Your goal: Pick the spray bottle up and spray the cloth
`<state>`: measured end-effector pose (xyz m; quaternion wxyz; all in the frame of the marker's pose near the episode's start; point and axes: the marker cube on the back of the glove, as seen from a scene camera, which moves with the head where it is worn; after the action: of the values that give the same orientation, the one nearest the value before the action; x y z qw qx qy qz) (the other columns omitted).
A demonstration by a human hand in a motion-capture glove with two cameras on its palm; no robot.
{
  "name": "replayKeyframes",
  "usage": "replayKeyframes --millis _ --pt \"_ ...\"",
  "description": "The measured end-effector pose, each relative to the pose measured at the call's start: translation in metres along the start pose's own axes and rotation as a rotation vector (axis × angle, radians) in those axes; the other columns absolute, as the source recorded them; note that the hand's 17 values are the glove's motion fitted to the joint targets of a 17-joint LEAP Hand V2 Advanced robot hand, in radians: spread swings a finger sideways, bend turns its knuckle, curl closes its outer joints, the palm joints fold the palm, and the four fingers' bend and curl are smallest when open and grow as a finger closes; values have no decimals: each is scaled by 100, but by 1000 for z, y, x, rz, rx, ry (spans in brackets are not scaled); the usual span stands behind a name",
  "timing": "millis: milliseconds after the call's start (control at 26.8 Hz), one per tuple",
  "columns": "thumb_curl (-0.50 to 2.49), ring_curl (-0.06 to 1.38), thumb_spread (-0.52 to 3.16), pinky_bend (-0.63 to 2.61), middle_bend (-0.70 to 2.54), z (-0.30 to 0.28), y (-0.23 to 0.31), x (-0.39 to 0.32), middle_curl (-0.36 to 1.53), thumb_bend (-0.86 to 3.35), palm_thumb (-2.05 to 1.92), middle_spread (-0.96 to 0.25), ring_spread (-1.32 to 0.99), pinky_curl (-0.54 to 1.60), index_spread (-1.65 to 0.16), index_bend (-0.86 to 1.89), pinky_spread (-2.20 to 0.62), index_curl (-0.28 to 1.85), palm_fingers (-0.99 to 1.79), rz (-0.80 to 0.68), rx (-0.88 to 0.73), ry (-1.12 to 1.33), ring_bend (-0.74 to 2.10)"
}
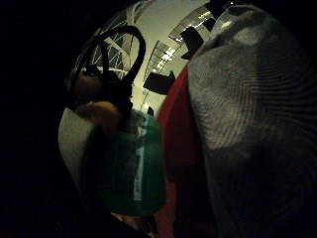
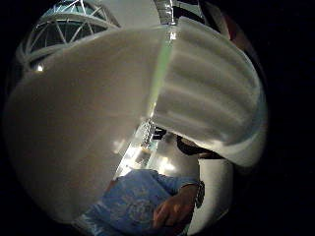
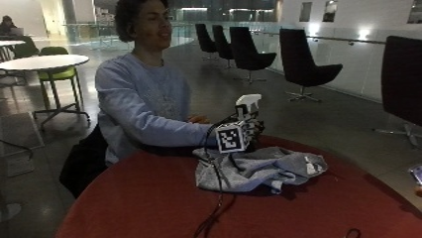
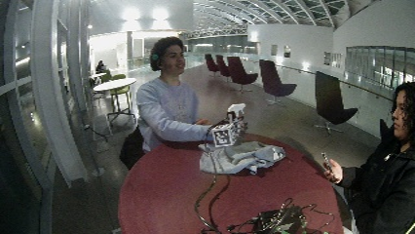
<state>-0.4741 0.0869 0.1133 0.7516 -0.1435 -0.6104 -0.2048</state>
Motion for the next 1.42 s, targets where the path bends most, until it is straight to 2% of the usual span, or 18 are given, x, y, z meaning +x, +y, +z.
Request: replayKeyframes --millis 336,485,597,932,1193,1417 --pt "58 36 89 20 18 19 9 6 43 -2 91 -5 -3 36 -26 15 14 40 108 -20 -27 38 45" --pt "57 36 91 20 18 15 13 3 42 -3 91 -5 -4 36 -26 14 13 40 107 -11 -46 54 43" --pt "55 36 93 19 20 -2 28 -3 43 -4 88 -5 -4 36 -27 9 12 38 96 -26 -57 86 41" --pt "49 36 97 18 22 -130 90 -37 44 -4 80 -5 -5 35 -26 10 12 32 93 -95 8 270 45" --pt "46 37 101 16 23 -272 133 -45 44 -4 75 -5 -4 34 -29 14 14 32 84 -83 135 792 41" --pt "44 36 103 15 24 -355 166 -41 44 -3 73 -5 -4 32 -30 14 16 32 83 3 192 994 41"
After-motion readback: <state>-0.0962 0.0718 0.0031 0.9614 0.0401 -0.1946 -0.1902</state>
